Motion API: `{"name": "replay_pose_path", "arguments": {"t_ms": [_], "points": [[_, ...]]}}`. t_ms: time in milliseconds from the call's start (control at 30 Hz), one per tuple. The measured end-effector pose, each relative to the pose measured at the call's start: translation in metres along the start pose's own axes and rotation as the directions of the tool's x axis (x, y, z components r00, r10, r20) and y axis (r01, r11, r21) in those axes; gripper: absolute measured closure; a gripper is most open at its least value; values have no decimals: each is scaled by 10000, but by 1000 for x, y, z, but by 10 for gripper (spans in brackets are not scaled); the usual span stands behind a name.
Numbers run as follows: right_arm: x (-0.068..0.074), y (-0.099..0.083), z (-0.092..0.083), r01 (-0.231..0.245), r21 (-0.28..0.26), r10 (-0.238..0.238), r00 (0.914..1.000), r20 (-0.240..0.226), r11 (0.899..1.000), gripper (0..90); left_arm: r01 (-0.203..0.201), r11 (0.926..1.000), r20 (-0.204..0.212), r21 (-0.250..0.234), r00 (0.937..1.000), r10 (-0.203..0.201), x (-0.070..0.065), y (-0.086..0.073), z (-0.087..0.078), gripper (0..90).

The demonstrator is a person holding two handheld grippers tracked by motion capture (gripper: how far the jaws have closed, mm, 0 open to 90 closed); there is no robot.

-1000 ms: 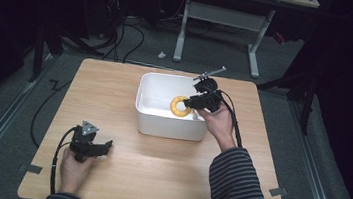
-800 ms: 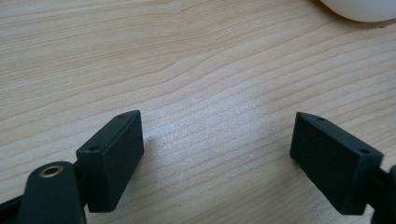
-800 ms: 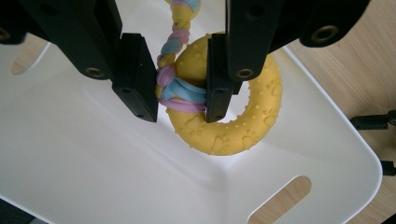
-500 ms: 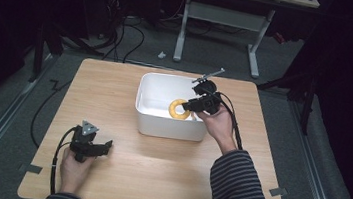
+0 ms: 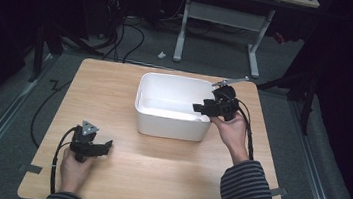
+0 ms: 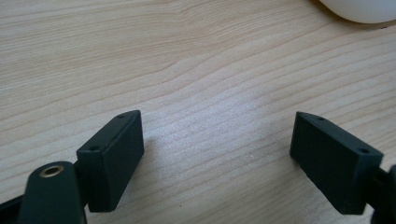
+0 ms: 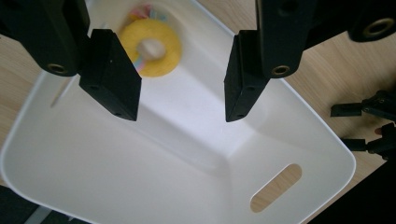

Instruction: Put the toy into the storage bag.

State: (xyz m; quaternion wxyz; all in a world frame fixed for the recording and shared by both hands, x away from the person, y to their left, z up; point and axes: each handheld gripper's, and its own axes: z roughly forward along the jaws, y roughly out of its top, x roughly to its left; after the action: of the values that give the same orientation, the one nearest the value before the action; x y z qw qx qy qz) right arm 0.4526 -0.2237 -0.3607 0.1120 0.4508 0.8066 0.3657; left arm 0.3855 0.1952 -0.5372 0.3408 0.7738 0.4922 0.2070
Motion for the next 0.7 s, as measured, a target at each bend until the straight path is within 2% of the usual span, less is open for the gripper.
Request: {"name": "replay_pose_path", "arguments": {"t_ms": [133,267,433,700], "points": [[-1,-6,-9,-13,-271,17,9999,154,9996,467,-5,10000,3,2,10000,5,0,0,0,180],[-3,-13,-18,36,-297,-23,9991,420,9996,466,-8,10000,19,16,10000,8,0,0,0,179],[-8,-21,-31,-150,-561,180,9984,537,9983,465,-8,10000,22,17,10000,8,0,0,0,179],[-12,-28,-46,-199,-734,251,9972,710,9971,464,-7,10000,21,17,10000,7,0,0,0,180]]}}
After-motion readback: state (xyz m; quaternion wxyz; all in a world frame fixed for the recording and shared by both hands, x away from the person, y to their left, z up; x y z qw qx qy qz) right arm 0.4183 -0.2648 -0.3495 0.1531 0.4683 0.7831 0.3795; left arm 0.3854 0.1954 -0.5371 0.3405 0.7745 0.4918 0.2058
